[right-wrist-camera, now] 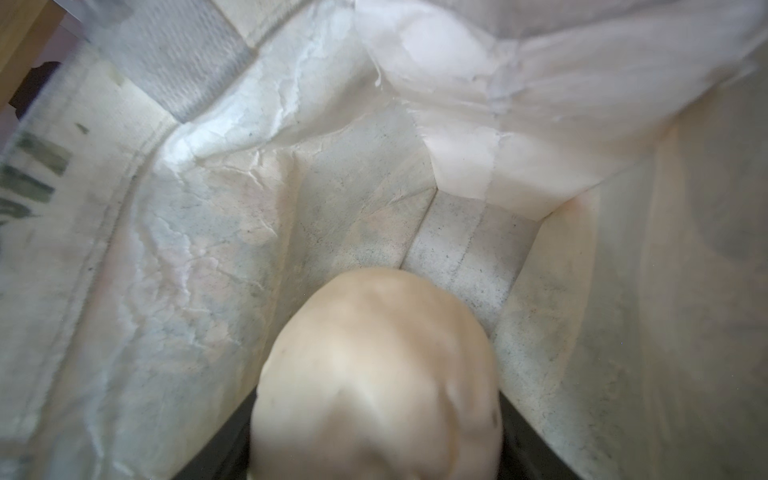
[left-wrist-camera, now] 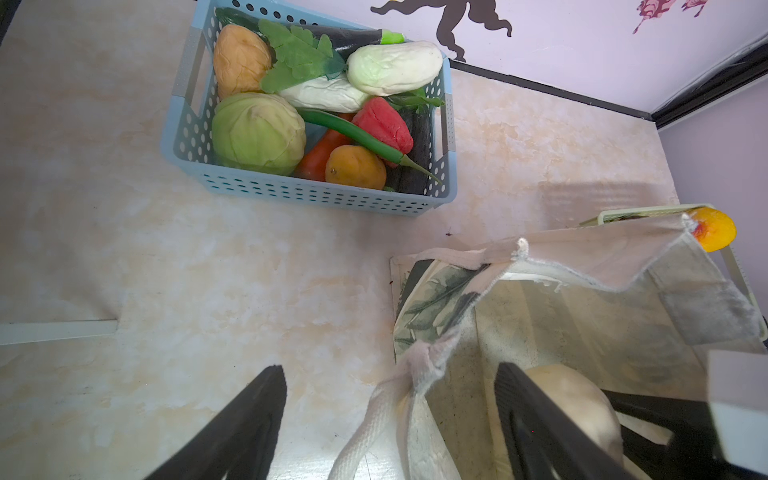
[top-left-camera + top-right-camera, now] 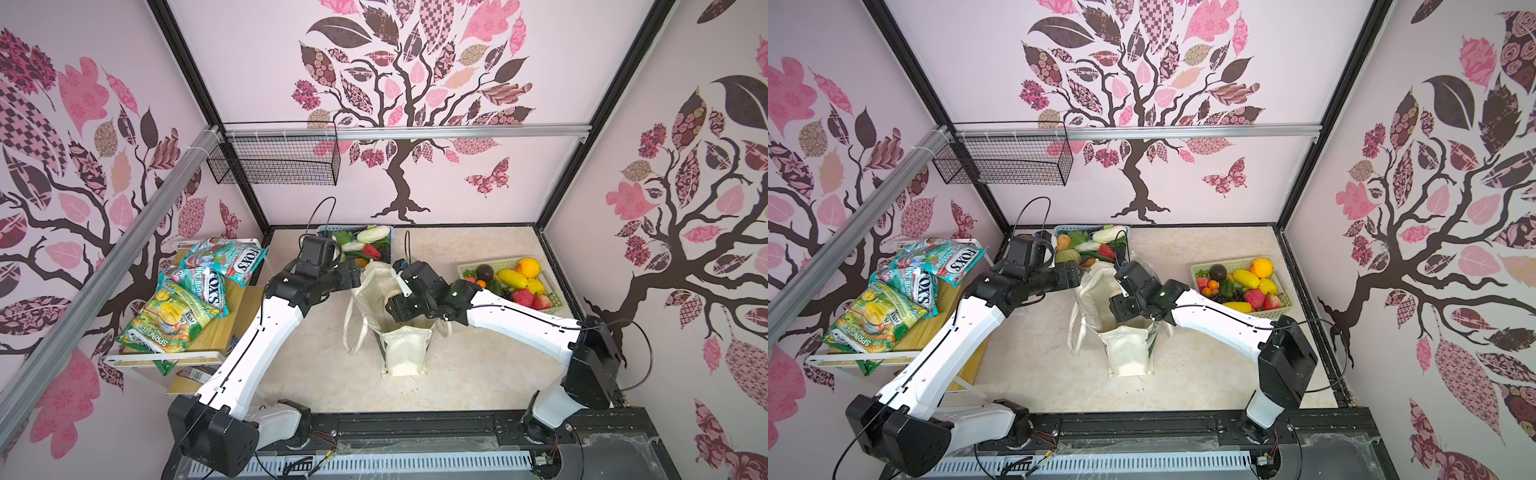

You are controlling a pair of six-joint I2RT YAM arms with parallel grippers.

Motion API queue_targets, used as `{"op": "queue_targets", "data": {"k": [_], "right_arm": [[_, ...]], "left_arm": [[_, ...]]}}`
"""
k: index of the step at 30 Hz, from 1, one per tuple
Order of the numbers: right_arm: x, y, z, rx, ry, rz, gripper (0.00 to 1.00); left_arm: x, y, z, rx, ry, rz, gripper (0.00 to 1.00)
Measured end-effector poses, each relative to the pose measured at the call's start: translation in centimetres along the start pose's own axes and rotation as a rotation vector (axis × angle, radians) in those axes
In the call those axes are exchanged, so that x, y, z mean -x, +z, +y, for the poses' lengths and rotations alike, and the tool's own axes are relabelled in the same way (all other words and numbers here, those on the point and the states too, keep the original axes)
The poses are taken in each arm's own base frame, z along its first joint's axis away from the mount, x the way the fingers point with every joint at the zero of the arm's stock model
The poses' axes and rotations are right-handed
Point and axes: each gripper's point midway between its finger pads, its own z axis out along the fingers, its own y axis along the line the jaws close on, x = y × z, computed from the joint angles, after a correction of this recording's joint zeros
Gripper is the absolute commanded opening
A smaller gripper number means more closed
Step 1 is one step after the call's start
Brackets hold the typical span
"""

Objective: Place the food into the grocery bag and tie it

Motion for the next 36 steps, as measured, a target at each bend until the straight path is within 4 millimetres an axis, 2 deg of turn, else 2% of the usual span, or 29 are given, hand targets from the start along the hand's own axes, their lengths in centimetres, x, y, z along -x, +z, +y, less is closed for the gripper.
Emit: {"op": "queue_targets", "data": {"k": [12,36], "right_arm": [[-1.6,1.9,-0.4,-0.017,-0.004,0.051,0.63],[-3.5,4.3,-1.0,-0.037,-0.006,0.115,0.63]], "left_arm": [[-0.3,0.2,0.1,0.003,0.000,0.008,0.83],[-0.4,0.2,0.2,0.004,0.001,0.011,0.83]]}}
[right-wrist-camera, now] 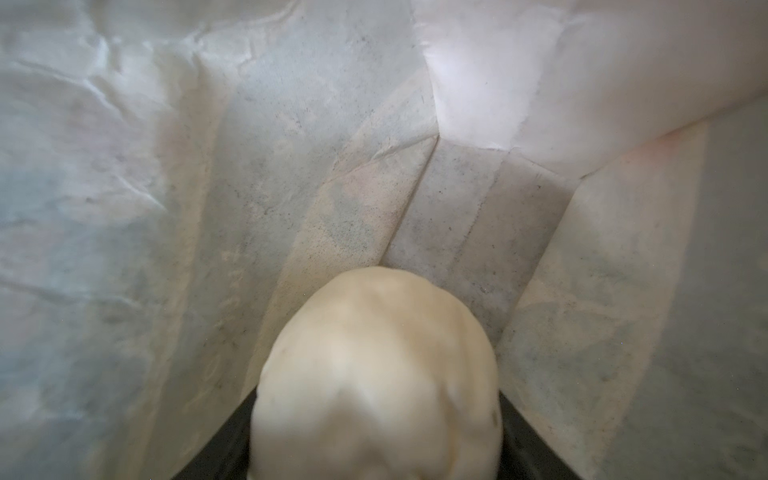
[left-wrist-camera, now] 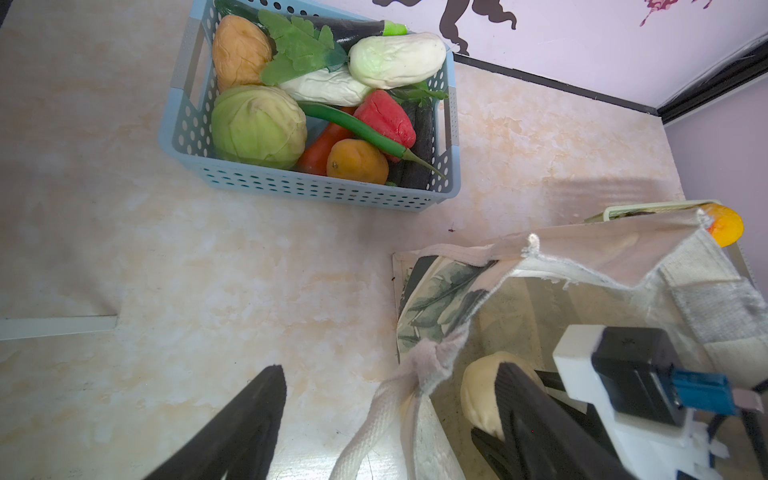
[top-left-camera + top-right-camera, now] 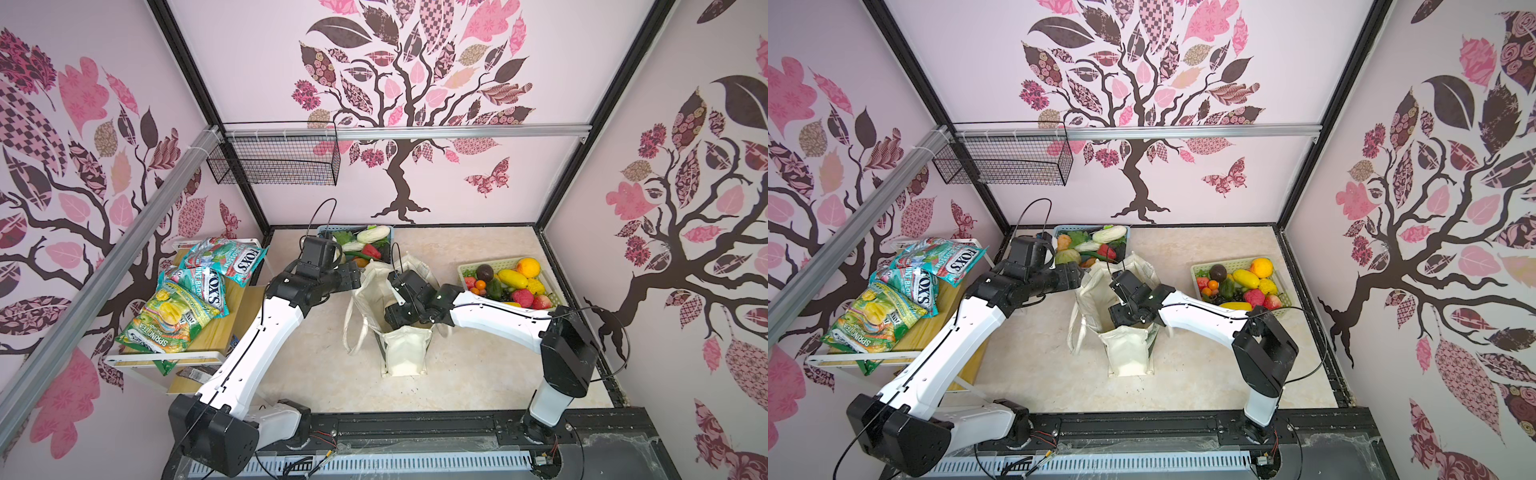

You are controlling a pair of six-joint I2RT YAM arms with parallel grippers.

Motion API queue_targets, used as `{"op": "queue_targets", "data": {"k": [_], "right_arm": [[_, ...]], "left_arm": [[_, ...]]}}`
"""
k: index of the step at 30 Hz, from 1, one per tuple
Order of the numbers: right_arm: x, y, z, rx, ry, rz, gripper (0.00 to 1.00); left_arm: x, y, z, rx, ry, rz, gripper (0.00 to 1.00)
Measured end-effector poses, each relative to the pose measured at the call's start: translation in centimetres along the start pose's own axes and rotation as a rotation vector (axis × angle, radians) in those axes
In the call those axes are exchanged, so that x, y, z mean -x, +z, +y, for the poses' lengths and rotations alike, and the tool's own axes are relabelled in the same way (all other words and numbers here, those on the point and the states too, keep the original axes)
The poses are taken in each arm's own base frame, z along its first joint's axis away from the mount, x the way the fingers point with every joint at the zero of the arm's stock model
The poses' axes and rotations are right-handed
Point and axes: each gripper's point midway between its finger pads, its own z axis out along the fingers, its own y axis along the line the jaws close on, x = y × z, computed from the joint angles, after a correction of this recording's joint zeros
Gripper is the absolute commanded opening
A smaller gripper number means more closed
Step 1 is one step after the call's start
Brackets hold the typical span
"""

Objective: Place the food into the grocery bag and tie it

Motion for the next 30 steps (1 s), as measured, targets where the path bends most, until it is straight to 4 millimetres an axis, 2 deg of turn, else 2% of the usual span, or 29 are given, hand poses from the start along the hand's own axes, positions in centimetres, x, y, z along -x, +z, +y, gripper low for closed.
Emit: {"op": "queue_targets", "data": {"k": [30], "right_arm": [[-2.9,3.9,-0.4,-0.007,-0.001,0.111,0.65]], "left_arm": [[0.0,0.0,0.0,0.000,0.000,0.001,0.83]]}}
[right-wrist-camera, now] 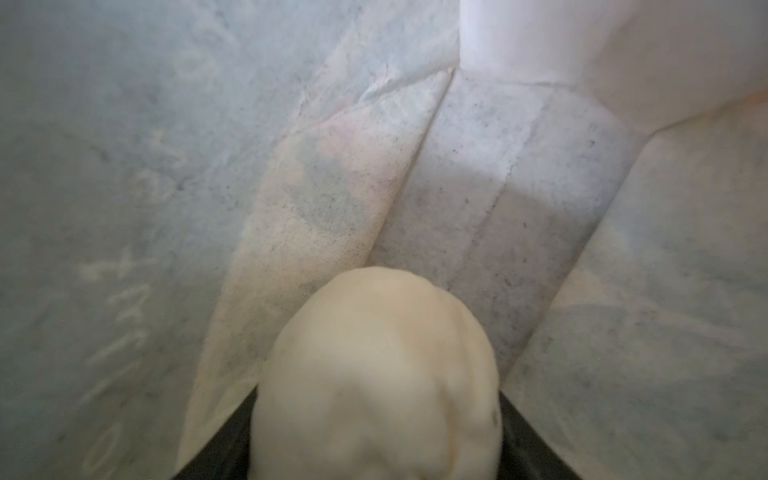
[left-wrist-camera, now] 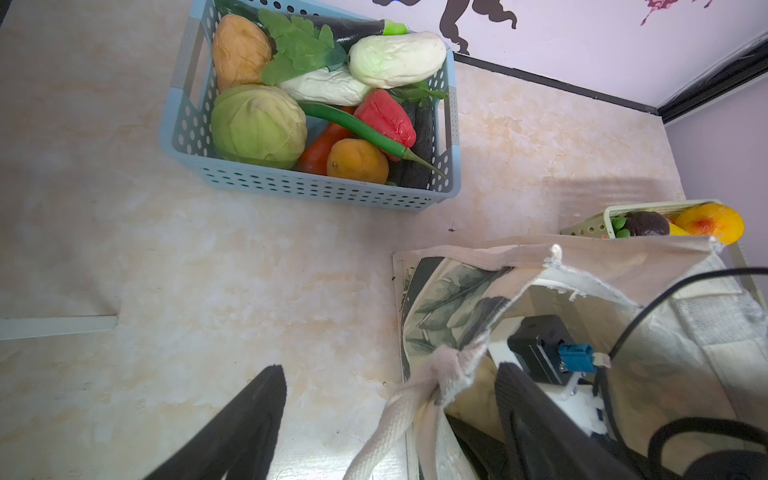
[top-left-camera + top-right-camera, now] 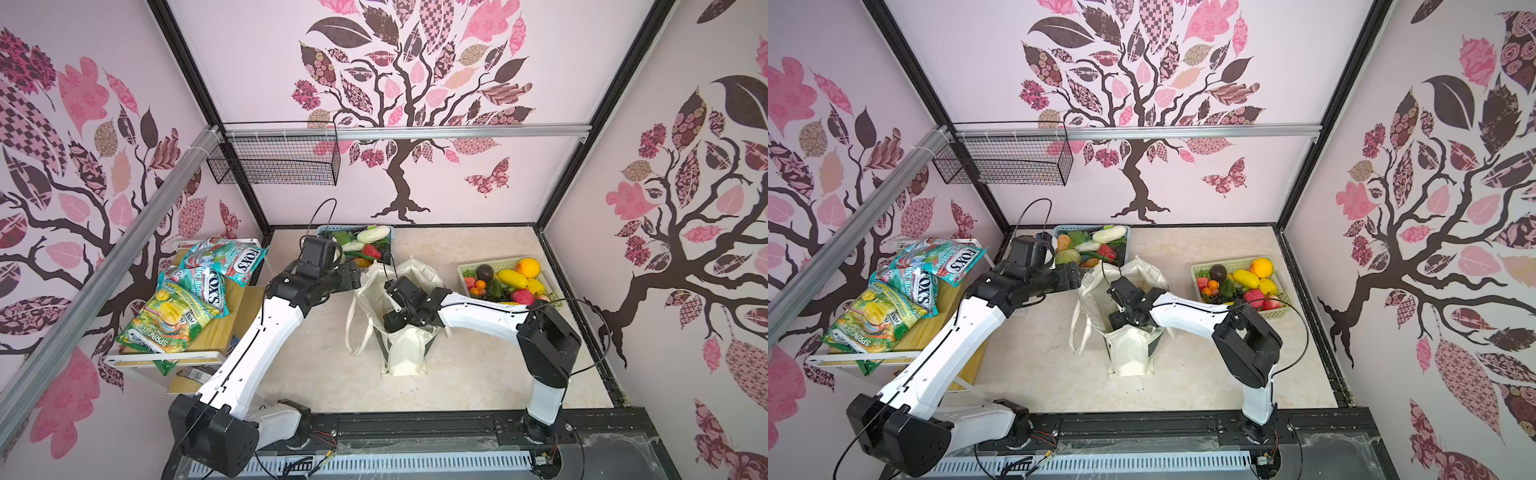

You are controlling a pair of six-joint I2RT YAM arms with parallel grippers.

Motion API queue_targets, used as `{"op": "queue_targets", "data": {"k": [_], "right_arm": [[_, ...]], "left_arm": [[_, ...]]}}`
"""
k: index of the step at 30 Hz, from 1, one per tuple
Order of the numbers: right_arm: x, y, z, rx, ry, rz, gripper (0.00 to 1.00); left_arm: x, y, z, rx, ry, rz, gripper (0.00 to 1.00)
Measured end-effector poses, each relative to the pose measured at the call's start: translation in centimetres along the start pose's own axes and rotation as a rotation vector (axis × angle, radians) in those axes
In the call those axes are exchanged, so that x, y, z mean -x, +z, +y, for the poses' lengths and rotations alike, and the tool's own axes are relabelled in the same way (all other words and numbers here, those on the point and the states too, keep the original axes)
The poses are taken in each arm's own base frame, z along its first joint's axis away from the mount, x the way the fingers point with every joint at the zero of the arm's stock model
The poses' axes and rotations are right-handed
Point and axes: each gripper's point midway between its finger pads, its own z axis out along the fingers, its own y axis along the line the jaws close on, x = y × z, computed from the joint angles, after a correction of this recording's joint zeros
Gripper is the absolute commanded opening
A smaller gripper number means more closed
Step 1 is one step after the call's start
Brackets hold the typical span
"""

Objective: Place the food into the grocery bag and tie it

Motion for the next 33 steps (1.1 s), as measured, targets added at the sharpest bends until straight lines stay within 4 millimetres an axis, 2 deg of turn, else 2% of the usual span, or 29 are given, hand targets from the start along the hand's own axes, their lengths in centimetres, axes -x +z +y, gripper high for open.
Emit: {"op": "queue_targets", "data": {"k": [17,33], "right_arm": [[-1.6,2.0,0.1,0.020,0.002,0.067,0.67],[-2.1,2.6,0.8,0.060,0.003,0.093,0.87]], "left_arm": [[0.0,0.0,0.0,0.000,0.000,0.000,0.83],[0.0,0.0,0.0,-0.001,0.001,0.000,0.83]]}}
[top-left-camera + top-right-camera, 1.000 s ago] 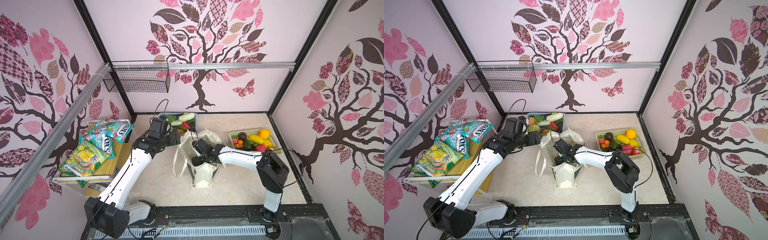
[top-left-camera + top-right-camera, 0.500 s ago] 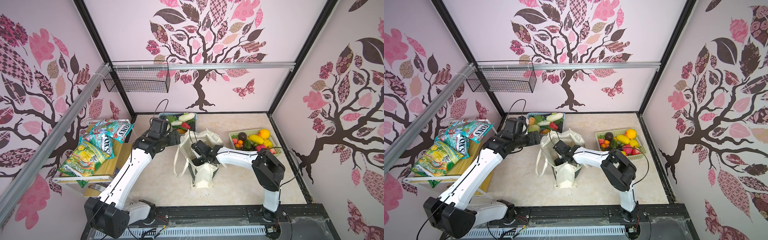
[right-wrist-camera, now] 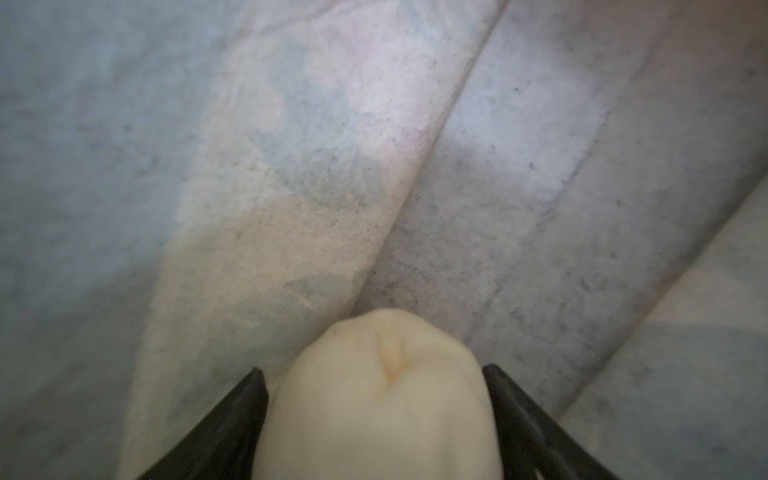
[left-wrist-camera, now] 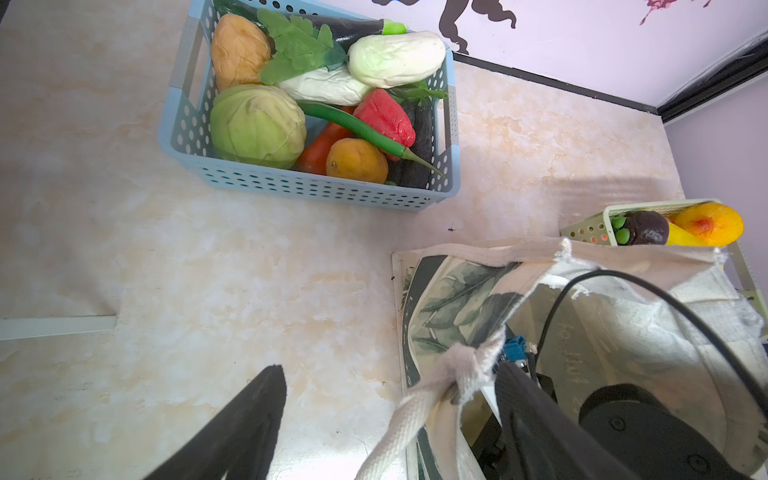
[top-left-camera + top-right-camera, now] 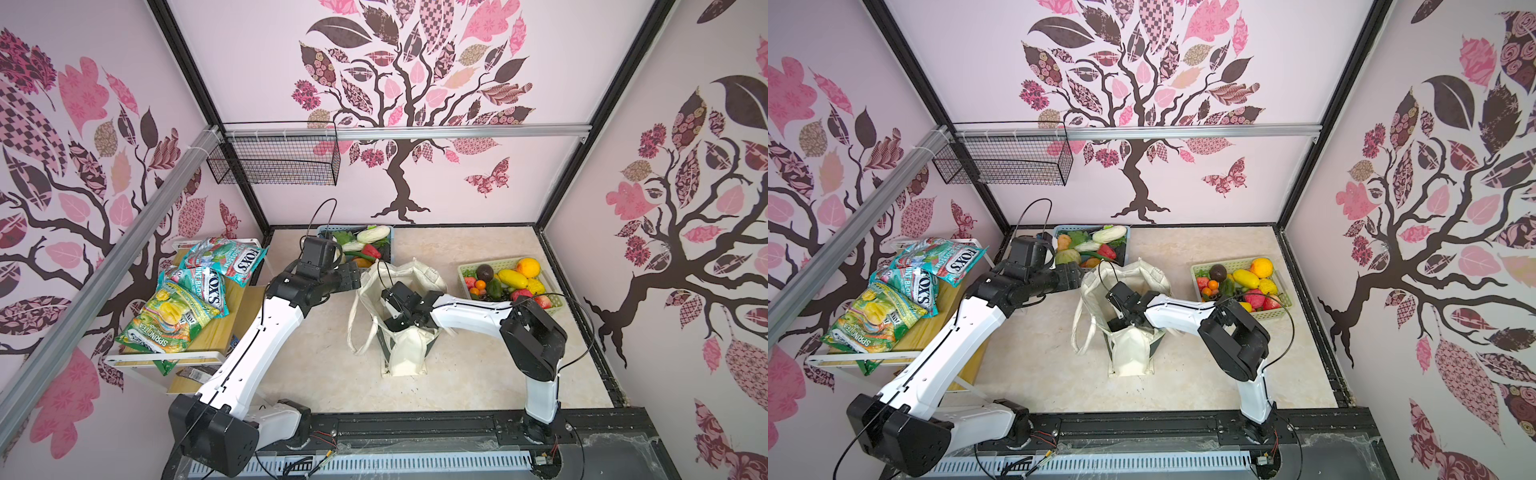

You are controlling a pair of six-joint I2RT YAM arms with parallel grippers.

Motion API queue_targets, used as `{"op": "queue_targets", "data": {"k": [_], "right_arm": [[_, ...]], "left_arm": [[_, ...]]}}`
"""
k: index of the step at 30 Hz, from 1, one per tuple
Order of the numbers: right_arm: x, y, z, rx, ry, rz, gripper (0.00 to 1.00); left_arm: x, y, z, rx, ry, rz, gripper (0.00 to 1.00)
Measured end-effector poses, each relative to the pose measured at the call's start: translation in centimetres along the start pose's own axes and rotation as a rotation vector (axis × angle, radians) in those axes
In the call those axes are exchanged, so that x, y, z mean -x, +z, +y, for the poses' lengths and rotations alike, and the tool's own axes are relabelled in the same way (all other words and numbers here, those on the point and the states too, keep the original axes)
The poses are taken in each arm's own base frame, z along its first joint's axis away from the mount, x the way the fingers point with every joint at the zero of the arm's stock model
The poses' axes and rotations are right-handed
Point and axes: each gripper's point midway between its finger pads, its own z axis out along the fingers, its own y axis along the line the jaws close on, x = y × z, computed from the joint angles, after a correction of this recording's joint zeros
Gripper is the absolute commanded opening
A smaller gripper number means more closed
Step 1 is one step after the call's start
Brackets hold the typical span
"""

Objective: Place the food into the grocery bag and tie it

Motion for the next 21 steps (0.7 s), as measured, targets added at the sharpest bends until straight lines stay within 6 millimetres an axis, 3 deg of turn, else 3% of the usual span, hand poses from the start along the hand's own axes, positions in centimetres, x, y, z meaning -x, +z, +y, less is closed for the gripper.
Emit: {"op": "queue_targets", "data": {"k": [9,21], "right_arm": [[0.5,-1.5,0.9,0.036,-0.019,-0.019,0.93],[5.0,-10.2,1.1,-0.028,-0.040,-0.247,0.94]], "left_arm": [[-0.2,0.1,0.1,0.002,0.001,0.006,0.83],[-0.4,0.3,0.2,0.008,-0.002,0.010,0.83]]}}
